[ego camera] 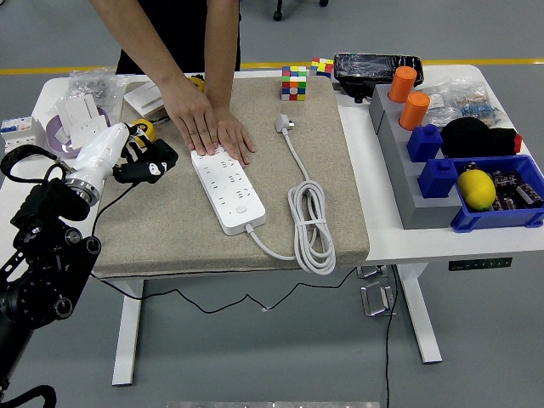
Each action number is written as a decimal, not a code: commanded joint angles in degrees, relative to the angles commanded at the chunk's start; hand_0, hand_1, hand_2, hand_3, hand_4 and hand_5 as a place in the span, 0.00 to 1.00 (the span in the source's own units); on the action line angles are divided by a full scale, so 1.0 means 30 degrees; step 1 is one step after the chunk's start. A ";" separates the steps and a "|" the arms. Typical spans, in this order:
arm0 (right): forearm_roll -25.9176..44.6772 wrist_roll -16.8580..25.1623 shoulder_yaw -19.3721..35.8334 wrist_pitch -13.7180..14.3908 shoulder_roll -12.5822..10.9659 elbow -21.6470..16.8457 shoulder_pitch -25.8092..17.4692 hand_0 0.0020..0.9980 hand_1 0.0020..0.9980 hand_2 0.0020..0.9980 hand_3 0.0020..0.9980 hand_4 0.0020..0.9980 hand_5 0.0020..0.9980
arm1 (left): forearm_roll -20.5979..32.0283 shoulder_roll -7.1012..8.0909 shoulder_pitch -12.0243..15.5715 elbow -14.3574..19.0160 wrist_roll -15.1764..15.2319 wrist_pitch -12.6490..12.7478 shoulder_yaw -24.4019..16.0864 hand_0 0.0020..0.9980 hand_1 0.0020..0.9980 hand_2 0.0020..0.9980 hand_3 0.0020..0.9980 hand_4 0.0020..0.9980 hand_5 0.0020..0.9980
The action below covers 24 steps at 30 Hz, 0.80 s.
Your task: Pick up the plug,place it near the board,insert it into the board,press the button
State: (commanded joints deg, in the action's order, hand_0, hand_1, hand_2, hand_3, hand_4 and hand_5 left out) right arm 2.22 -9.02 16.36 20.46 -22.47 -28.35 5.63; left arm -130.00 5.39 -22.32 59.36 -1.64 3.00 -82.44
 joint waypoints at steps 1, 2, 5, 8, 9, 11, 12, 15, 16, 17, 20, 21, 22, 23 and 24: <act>-0.0003 0.0001 0.0008 0.0001 0.0005 -0.0004 0.0001 1.00 0.86 0.79 0.81 1.00 1.00 | 0.0000 -0.0015 0.0052 -0.0313 0.0154 0.0138 -0.0056 0.45 0.37 0.33 0.37 0.57 0.22; -0.0007 -0.0004 0.0006 0.0008 0.0021 -0.0009 0.0022 1.00 0.86 0.79 0.81 1.00 1.00 | 0.0000 -0.0086 0.0085 -0.0712 0.0388 0.0341 -0.0168 0.45 0.37 0.33 0.37 0.57 0.22; -0.0055 0.0010 0.0064 0.0029 0.0062 -0.0039 0.0063 1.00 0.86 0.79 0.81 1.00 1.00 | 0.0000 -0.0276 0.0149 -0.1472 0.0717 0.0676 -0.0355 0.46 0.40 0.33 0.37 0.58 0.22; -0.0104 0.0009 0.0116 0.0070 0.0064 -0.0054 0.0087 1.00 0.86 0.79 0.81 1.00 1.00 | 0.0000 -0.0325 0.0247 -0.1664 0.0833 0.0869 -0.0195 0.46 0.40 0.33 0.37 0.58 0.22; -0.0102 0.0002 0.0115 0.0074 0.0057 -0.0050 0.0074 1.00 0.86 0.79 0.81 1.00 1.00 | 0.0000 -0.0296 0.0277 -0.1669 0.0854 0.0869 0.0043 0.46 0.40 0.33 0.37 0.58 0.22; -0.0057 -0.0017 0.0071 0.0057 0.0054 -0.0025 0.0043 1.00 0.86 0.79 0.81 1.00 1.00 | 0.0000 -0.0271 0.0294 -0.1677 0.0890 0.0749 0.0433 0.47 0.47 0.37 0.40 0.60 0.21; -0.0035 -0.0025 0.0047 0.0046 0.0061 -0.0012 0.0019 1.00 0.86 0.79 0.81 1.00 1.00 | 0.0000 -0.0309 0.0293 -0.1702 0.0898 0.0576 0.0510 0.47 0.47 0.37 0.40 0.60 0.21; -0.0036 -0.0036 0.0019 0.0038 0.0077 -0.0008 -0.0001 1.00 0.86 0.79 0.81 1.00 1.00 | 0.0000 -0.0426 0.0267 -0.1796 0.0864 0.0155 0.0506 0.47 0.47 0.37 0.40 0.60 0.21; -0.0057 -0.0029 0.0035 0.0043 0.0079 -0.0018 0.0009 1.00 0.86 0.79 0.81 1.00 1.00 | 0.0000 -0.0445 0.0249 -0.1840 0.0867 0.0083 0.0502 0.47 0.47 0.37 0.40 0.60 0.21; -0.0084 -0.0019 0.0062 0.0054 0.0082 -0.0029 0.0023 1.00 0.86 0.79 0.81 1.00 1.00 | 0.0000 -0.0452 0.0222 -0.1898 0.0867 -0.0004 0.0498 0.53 0.60 0.49 0.47 0.71 0.25; -0.0106 -0.0013 0.0067 0.0073 0.0088 -0.0039 0.0044 1.00 0.86 0.79 0.81 1.00 1.00 | 0.0000 -0.0459 0.0139 -0.2090 0.0824 -0.0289 0.0429 0.53 0.60 0.49 0.47 0.71 0.25; -0.0104 -0.0013 0.0056 0.0075 0.0091 -0.0038 0.0044 1.00 0.86 0.79 0.81 1.00 1.00 | 0.0000 -0.0467 0.0113 -0.2166 0.0817 -0.0387 0.0387 0.53 0.60 0.49 0.47 0.71 0.25; -0.0108 -0.0015 0.0055 0.0075 0.0092 -0.0036 0.0042 1.00 0.86 0.79 0.81 1.00 1.00 | 0.0000 -0.0481 0.0109 -0.2184 0.0810 -0.0487 0.0343 0.53 0.60 0.49 0.47 0.71 0.25; -0.0110 -0.0016 0.0055 0.0075 0.0093 -0.0035 0.0034 1.00 0.86 0.79 0.81 1.00 1.00 | 0.0000 -0.0492 0.0108 -0.2187 0.0799 -0.0565 0.0317 0.67 0.76 0.70 0.59 0.89 0.34; -0.0107 -0.0017 0.0053 0.0074 0.0093 -0.0032 0.0030 1.00 0.86 0.79 0.81 1.00 1.00 | 0.0000 -0.0499 0.0106 -0.2184 0.0795 -0.0606 0.0303 0.67 0.76 0.70 0.59 0.89 0.34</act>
State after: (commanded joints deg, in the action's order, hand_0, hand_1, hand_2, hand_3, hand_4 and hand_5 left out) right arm 1.90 -9.07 16.52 20.68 -22.20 -28.44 5.72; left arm -130.00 3.90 -22.00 52.81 0.75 1.18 -81.53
